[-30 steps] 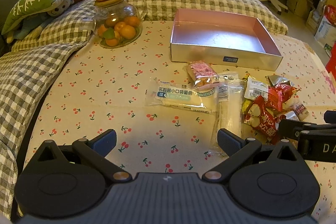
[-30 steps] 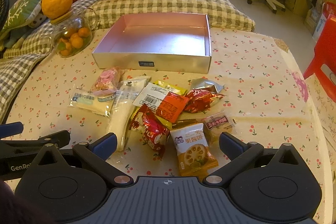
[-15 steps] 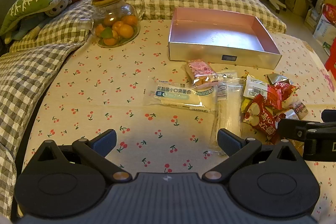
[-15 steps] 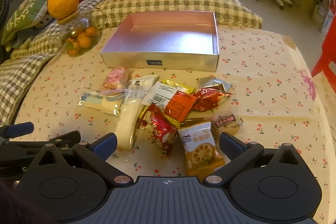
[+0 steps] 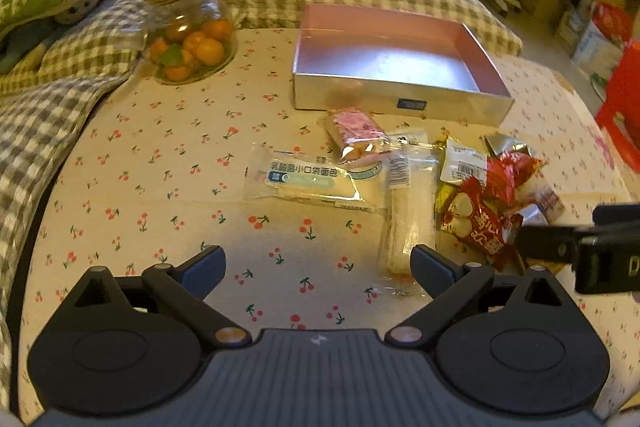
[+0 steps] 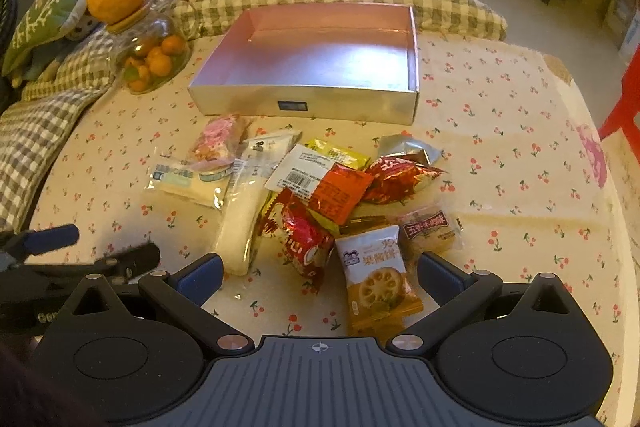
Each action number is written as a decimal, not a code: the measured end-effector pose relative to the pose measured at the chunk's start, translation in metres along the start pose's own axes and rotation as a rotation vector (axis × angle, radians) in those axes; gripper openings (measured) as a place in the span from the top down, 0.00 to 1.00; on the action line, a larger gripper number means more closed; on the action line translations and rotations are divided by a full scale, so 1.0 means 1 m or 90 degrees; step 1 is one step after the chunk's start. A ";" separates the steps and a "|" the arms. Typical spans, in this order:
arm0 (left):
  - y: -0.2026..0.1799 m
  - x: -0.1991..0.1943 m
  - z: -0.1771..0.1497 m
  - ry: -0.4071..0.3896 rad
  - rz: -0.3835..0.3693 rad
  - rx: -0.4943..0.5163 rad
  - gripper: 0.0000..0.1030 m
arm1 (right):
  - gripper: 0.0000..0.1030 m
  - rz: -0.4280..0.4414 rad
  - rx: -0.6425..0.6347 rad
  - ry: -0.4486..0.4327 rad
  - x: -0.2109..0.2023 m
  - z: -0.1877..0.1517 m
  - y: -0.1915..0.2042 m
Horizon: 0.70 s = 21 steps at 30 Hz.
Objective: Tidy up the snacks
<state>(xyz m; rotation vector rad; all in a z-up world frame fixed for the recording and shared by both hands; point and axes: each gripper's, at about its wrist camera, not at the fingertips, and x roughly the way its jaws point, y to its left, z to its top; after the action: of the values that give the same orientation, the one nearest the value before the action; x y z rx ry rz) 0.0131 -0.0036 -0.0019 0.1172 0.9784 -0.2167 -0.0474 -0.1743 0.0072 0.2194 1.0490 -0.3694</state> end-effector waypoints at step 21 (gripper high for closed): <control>0.015 0.038 0.028 0.050 -0.117 -0.040 0.14 | 0.01 0.014 0.053 -0.039 0.020 0.033 -0.032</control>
<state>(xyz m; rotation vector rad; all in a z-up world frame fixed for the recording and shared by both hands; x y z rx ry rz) 0.0591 0.0003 -0.0179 -0.0227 1.0744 -0.3520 -0.0247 -0.2193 0.0062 0.2925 0.9706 -0.3990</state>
